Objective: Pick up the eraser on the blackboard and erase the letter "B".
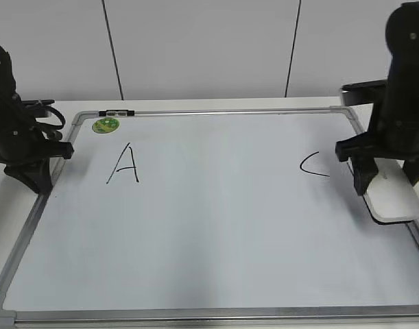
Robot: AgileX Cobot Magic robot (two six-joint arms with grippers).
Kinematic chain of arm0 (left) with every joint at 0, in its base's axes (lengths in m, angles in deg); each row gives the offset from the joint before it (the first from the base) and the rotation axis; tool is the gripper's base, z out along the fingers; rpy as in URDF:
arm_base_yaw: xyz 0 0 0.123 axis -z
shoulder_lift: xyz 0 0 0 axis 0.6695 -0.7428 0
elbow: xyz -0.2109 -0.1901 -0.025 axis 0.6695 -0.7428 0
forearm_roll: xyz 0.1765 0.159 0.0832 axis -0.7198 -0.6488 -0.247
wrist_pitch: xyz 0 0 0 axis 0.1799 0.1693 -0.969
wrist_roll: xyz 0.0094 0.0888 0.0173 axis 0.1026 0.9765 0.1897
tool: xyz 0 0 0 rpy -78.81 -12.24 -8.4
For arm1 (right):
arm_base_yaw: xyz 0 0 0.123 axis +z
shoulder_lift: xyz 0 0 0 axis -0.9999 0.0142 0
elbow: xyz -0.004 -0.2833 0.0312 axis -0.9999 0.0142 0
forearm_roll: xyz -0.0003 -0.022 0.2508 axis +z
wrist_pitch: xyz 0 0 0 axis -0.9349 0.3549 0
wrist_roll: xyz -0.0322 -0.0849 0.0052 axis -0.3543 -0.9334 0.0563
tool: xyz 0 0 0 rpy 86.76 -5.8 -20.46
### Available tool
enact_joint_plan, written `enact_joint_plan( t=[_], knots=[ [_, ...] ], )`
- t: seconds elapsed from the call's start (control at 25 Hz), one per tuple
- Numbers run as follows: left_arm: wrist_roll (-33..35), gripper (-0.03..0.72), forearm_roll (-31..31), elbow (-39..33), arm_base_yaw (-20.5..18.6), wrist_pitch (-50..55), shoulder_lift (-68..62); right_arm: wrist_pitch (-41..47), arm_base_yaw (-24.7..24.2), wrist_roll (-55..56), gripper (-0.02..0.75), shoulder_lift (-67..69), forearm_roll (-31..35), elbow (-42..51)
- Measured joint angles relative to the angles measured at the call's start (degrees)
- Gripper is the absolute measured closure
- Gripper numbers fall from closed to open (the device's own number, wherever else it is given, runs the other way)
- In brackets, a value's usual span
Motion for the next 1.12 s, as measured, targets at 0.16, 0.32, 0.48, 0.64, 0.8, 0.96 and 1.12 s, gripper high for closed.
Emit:
enact_joint_plan(
  t=[0.16, 0.32, 0.48, 0.64, 0.8, 0.96, 1.12],
  knots=[
    [0.0, 0.645, 0.0, 0.0, 0.0, 0.12, 0.0, -1.04, -5.64, -6.98, 0.214, 0.0, 6.89, 0.13],
    [0.0, 0.645, 0.0, 0.0, 0.0, 0.12, 0.0, -1.04, -8.5, -9.3, 0.214, 0.54, 7.93, 0.13],
    [0.0, 0.645, 0.0, 0.0, 0.0, 0.12, 0.0, -1.04, -8.78, -9.75, 0.214, 1.31, 7.4, 0.13],
    [0.0, 0.645, 0.0, 0.0, 0.0, 0.12, 0.0, -1.04, -8.78, -9.82, 0.214, 1.31, 6.89, 0.13],
    [0.0, 0.645, 0.0, 0.0, 0.0, 0.12, 0.0, -1.58, -8.78, -9.96, 0.214, 1.31, 6.89, 0.13],
    [0.0, 0.645, 0.0, 0.0, 0.0, 0.12, 0.0, -3.44, -8.78, -9.96, 0.214, 1.41, 6.89, 0.13],
    [0.04, 0.645, 0.0, 0.0, 0.0, 0.12, 0.0, -2.37, -8.78, -9.96, 0.214, 3.61, 6.89, -1.62]
  ],
)
